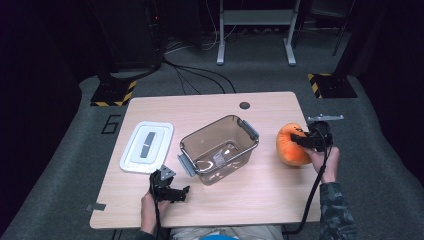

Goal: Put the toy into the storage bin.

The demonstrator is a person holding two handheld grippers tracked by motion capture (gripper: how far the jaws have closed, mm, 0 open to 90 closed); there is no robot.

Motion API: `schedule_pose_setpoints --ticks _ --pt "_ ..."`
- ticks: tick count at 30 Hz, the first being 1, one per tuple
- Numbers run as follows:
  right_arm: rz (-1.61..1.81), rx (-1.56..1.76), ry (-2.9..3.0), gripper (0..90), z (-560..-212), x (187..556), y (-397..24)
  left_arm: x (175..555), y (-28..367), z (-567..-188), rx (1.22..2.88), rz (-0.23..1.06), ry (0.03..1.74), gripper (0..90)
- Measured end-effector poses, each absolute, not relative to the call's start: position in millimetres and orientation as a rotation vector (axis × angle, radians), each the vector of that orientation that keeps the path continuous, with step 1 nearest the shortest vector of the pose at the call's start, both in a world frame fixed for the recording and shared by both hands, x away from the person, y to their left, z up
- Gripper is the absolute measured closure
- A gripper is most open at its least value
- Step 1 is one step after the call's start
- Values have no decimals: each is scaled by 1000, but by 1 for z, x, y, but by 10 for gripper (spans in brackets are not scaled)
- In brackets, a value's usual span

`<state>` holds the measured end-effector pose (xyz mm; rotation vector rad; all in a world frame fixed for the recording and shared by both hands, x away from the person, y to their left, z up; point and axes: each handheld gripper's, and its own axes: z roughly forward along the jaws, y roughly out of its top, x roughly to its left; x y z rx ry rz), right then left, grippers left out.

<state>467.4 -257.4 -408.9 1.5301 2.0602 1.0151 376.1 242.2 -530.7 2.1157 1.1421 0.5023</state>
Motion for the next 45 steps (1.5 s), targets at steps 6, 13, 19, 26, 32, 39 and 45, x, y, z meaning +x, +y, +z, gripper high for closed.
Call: schedule_pose_setpoints --ticks 6,13,19,26,32,39,45 --pt "1013 1493 2076 593 -399 469 -254 376 242 -531 2116 502 1142 4" --pt "1021 1448 2081 593 -384 470 -250 376 242 -531 2115 501 1143 4" --pt "1020 1419 2082 592 -370 471 -244 376 243 -530 2119 495 1141 4" --pt "1025 1394 2085 591 -359 473 -239 376 243 -530 2117 495 1142 4" --pt "1022 1365 2090 591 -351 474 -236 376 243 -530 2119 496 1141 4" --pt "1025 1338 2095 590 -339 474 -230 376 243 -530 2119 494 1143 4" --pt "1026 1315 2102 589 -331 476 -224 376 243 -530 2119 495 1142 4"
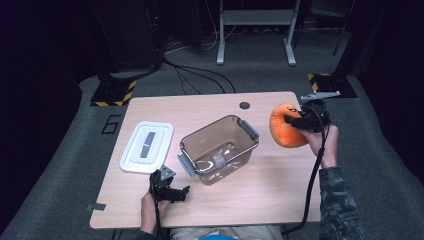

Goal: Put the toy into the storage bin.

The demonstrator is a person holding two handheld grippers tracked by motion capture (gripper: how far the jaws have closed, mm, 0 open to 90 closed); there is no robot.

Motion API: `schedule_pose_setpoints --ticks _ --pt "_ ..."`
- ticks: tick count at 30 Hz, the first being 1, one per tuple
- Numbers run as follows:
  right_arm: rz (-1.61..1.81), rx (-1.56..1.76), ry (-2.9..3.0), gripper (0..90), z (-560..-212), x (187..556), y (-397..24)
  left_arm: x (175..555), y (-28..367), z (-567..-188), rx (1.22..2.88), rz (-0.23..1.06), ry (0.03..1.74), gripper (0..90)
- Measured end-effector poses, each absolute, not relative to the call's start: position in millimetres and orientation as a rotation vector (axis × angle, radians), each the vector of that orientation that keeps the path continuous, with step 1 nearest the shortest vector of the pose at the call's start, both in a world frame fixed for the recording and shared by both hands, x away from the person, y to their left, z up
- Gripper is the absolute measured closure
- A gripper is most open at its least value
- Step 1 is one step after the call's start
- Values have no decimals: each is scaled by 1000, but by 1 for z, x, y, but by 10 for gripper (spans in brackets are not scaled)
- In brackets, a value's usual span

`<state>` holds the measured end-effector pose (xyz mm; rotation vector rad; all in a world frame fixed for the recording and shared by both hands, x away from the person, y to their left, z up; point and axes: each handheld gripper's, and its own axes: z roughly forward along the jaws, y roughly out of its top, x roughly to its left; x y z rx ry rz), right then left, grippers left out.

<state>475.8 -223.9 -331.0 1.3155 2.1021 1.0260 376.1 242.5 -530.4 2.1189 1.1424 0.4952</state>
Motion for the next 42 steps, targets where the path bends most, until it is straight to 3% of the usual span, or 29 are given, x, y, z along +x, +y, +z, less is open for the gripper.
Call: schedule_pose_setpoints --ticks 42 --pt "1020 1114 2197 580 -285 502 -161 376 243 -530 2119 494 1143 4"
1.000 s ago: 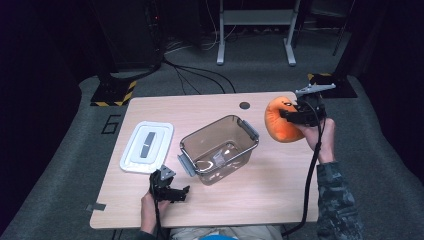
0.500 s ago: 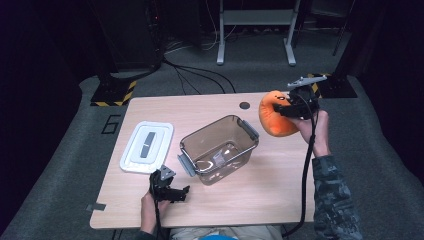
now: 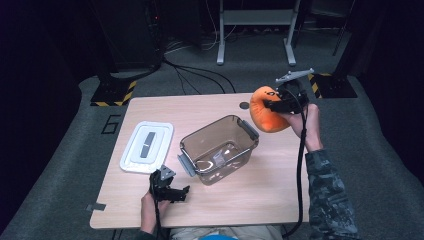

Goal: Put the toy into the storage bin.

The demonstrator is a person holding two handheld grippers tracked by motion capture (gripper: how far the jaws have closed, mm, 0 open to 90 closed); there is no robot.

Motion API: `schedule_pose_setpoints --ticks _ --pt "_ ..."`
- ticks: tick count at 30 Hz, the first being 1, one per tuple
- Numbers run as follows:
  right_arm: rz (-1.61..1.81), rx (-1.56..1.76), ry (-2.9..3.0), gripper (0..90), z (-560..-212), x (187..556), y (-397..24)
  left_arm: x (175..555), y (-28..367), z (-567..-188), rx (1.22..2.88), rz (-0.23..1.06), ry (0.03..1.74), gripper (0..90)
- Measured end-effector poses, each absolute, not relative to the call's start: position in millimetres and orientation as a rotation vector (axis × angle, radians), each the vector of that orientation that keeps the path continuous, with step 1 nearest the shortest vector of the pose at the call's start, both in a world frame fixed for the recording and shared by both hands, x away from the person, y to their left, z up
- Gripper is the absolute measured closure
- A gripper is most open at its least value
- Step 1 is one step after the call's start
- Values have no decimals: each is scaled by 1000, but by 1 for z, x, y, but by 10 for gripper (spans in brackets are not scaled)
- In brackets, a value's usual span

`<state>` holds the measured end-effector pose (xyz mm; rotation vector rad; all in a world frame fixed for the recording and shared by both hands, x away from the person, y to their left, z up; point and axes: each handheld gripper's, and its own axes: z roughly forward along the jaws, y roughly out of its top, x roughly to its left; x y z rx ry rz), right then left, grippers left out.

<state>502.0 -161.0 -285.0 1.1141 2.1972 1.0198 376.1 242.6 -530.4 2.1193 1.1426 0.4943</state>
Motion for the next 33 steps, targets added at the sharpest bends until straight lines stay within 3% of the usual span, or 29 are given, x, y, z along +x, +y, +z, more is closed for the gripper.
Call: schedule_pose_setpoints --ticks 33 --pt "1032 912 2347 575 -284 506 -102 376 242 -531 2116 498 1146 5"
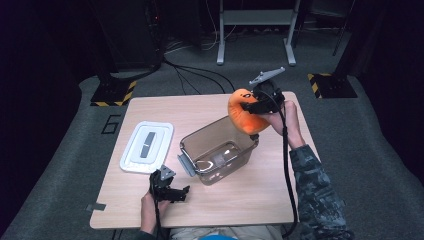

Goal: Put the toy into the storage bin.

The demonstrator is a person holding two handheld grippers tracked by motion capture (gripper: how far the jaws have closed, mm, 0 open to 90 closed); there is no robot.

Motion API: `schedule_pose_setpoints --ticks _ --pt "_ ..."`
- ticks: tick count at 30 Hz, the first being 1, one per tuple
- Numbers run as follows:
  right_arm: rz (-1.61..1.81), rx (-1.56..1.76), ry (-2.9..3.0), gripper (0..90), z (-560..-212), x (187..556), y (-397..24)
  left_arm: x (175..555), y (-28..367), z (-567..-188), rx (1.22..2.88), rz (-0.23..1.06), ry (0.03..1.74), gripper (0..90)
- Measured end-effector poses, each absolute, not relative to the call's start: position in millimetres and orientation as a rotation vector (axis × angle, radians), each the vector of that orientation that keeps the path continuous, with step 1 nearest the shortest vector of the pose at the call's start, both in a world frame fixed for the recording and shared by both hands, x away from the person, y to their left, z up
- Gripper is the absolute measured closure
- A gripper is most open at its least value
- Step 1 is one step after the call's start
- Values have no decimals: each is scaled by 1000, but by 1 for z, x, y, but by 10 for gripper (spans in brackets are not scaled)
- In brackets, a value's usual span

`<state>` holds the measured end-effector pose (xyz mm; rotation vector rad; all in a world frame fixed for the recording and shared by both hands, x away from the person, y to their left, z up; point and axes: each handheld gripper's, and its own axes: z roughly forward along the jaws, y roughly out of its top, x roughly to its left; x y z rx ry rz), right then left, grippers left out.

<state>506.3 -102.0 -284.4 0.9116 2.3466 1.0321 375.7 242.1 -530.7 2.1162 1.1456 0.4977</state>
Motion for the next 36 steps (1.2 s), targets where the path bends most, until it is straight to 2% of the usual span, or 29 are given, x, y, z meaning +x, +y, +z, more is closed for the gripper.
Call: schedule_pose_setpoints --ticks 19,36 --pt "1042 800 2489 574 -306 511 -69 376 241 -531 2104 507 1146 6" --pt "1024 772 2584 563 -336 514 -58 376 242 -531 2105 504 1146 6"
